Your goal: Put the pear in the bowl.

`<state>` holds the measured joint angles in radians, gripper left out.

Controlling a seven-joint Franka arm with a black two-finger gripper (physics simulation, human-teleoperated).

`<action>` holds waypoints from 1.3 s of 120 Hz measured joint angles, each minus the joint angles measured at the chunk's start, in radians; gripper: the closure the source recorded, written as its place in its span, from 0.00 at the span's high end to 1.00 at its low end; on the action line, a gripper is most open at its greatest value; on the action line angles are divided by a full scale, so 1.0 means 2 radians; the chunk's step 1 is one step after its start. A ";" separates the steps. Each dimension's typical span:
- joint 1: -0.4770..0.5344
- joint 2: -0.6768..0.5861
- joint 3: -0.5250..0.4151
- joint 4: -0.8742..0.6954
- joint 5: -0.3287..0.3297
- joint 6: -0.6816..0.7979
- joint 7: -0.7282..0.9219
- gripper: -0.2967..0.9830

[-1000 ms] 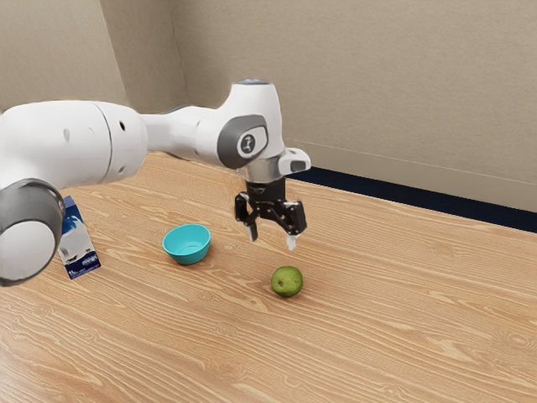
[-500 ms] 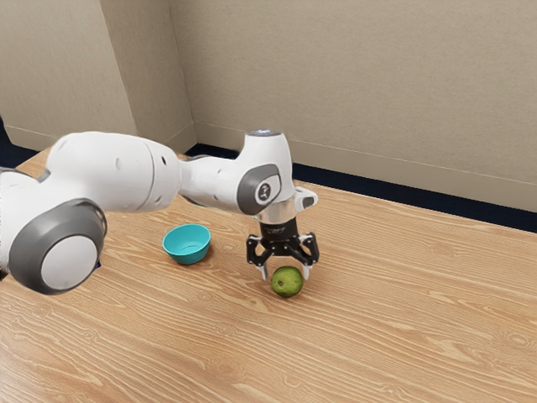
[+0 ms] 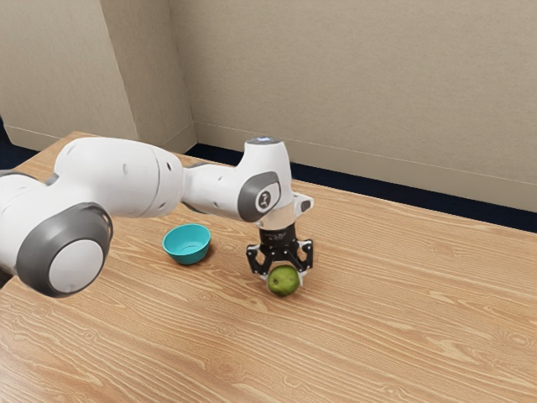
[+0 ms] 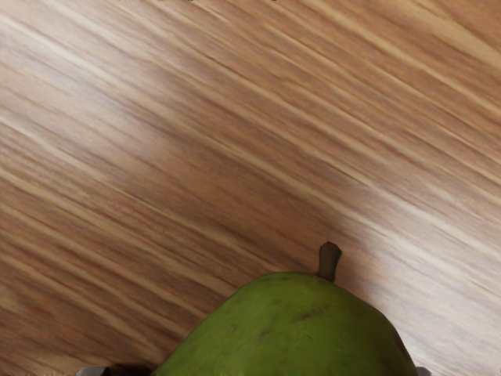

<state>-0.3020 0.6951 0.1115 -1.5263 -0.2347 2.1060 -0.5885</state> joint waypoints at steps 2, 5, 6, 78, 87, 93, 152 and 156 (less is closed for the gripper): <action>0.000 0.000 0.000 0.000 0.000 0.000 -0.002 0.56; 0.000 -0.001 0.000 0.000 0.000 0.000 -0.004 0.55; 0.000 -0.001 0.000 0.000 0.000 0.000 -0.005 0.55; 0.032 -0.125 0.103 -0.049 0.010 -0.024 -0.023 0.47; 0.044 -0.121 0.110 -0.049 0.011 -0.026 -0.019 0.46; 0.048 -0.113 0.112 -0.048 0.012 -0.027 -0.017 0.46; 0.085 -0.035 0.121 0.012 0.007 -0.028 0.017 0.45; 0.082 -0.036 0.121 0.010 0.007 -0.028 0.018 0.45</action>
<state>-0.1386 0.6228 0.3527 -1.5067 -0.2212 2.0494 -0.5517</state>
